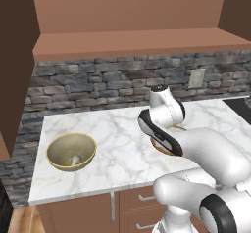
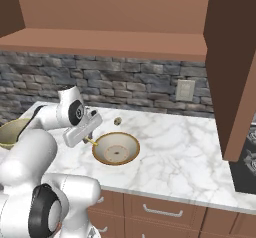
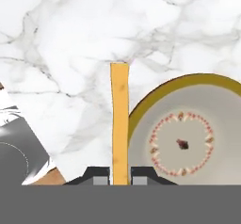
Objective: Pick both bowls and place them on the counter. Then place the mushroom in one bowl and place the cream cheese stick in the other bowl.
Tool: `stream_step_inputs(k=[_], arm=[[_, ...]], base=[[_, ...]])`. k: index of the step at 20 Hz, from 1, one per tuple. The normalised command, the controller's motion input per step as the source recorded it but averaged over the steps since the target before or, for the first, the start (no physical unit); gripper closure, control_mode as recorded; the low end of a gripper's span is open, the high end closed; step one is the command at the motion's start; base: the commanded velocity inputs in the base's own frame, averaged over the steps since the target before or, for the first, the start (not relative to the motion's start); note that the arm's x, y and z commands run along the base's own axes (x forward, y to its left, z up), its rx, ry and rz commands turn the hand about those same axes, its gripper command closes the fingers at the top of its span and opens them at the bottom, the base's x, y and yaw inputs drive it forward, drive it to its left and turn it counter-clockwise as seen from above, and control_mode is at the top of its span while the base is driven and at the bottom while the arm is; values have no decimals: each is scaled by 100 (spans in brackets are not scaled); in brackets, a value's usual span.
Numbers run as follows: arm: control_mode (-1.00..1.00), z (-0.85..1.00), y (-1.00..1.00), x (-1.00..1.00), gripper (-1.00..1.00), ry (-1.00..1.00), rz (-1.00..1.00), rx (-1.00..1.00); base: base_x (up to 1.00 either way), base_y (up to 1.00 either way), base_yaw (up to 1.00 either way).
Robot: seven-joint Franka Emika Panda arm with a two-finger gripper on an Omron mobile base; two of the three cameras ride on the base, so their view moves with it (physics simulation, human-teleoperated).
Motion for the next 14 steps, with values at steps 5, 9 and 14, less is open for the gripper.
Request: stream_step_inputs(k=[5,9,14], arm=[[-100,3,-55,3,100,0,-5,5],[-100,0,-46,7,100,4,-3,3],[-100,-5,-34,12,100,8,0,2]], base=[[0,0,0],[0,0,0],[0,0,0]])
